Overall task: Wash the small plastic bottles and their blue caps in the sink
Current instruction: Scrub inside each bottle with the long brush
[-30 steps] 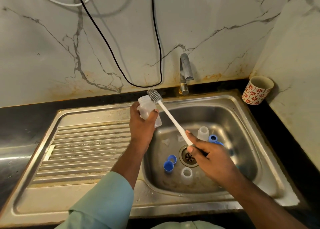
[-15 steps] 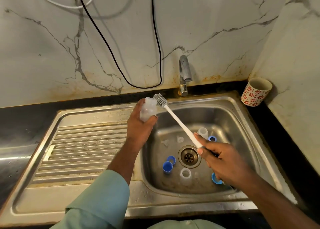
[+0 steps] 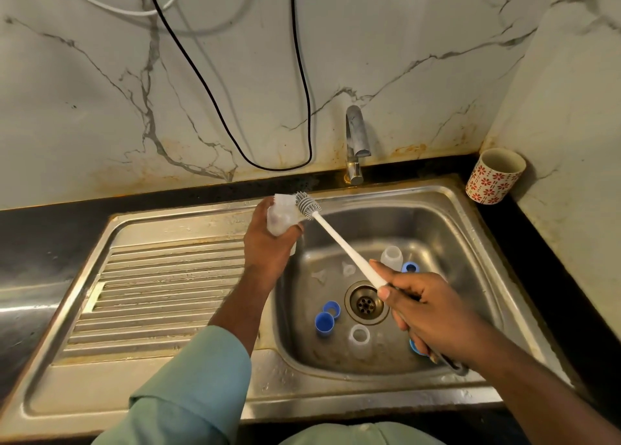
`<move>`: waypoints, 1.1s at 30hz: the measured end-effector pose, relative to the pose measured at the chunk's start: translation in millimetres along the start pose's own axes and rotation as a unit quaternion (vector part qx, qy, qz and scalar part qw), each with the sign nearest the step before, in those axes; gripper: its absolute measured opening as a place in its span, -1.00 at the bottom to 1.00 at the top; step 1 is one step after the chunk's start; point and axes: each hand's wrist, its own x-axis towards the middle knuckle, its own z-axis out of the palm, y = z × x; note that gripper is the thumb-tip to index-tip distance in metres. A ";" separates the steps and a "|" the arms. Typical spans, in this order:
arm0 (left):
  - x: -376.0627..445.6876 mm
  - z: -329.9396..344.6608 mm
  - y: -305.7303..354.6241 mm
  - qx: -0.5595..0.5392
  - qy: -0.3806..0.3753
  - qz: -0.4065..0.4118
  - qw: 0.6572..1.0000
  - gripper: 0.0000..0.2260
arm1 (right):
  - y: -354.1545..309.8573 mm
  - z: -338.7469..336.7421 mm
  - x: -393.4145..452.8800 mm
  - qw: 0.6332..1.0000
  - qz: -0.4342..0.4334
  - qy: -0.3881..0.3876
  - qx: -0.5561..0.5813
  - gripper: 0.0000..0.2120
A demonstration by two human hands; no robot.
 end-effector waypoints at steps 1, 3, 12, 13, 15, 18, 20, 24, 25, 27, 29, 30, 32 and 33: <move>0.5 -1.0 -2.1 0.017 -0.003 0.009 1.000 -0.37 | -2.6 -1.5 -1.4 1.000 0.009 -0.006 0.007 -0.64; 1.7 -1.9 -6.2 0.051 -0.006 0.023 0.998 -0.37 | -7.7 -4.9 -2.4 0.999 0.028 -0.018 0.018 -0.63; 9.7 -3.9 -7.3 0.110 0.017 -0.005 0.994 -0.27 | -15.0 -6.5 -8.0 0.998 0.033 -0.053 0.003 -0.62; 8.8 -4.0 -6.4 0.111 0.015 -0.004 0.994 -0.27 | -14.2 -5.1 -7.5 0.998 0.033 -0.047 0.002 -0.62; 6.4 -3.3 -4.9 0.112 0.011 -0.003 0.994 -0.28 | -11.9 -1.3 -6.0 0.999 0.031 -0.034 -0.001 -0.62; 2.7 -3.7 -1.1 0.122 0.004 0.006 0.992 -0.31 | -10.2 2.7 -4.0 0.999 0.029 -0.015 -0.015 -0.63; 3.9 -6.4 2.2 0.141 -0.008 0.013 0.990 -0.32 | -9.4 1.9 -4.3 0.999 0.023 -0.010 -0.026 -0.63; 8.2 -14.1 5.5 0.180 -0.040 0.023 0.983 -0.33 | -9.2 -4.6 -11.4 0.998 0.006 -0.012 -0.063 -0.64; 9.1 -15.2 5.3 0.182 -0.045 0.018 0.982 -0.33 | -9.3 -5.9 -13.1 0.997 -0.004 -0.009 -0.078 -0.64; 11.1 -16.9 5.4 0.199 -0.052 0.006 0.979 -0.32 | -9.9 -7.7 -14.1 0.992 -0.032 -0.005 -0.120 -0.65; 13.2 -19.2 6.2 0.219 -0.064 0.004 0.974 -0.30 | -9.5 -8.8 -11.7 0.984 -0.057 -0.004 -0.170 -0.64; 14.0 -20.4 6.6 0.221 -0.070 0.007 0.973 -0.29 | -8.2 -8.5 -10.2 0.978 -0.067 -0.005 -0.199 -0.62; 15.5 -22.7 8.2 0.226 -0.073 0.017 0.971 -0.28 | -3.7 -5.8 -7.5 0.965 -0.077 -0.004 -0.251 -0.62; 16.8 -23.7 9.0 0.230 -0.074 0.021 0.970 -0.28 | -0.9 -3.8 -6.5 0.961 -0.079 -0.001 -0.265 -0.61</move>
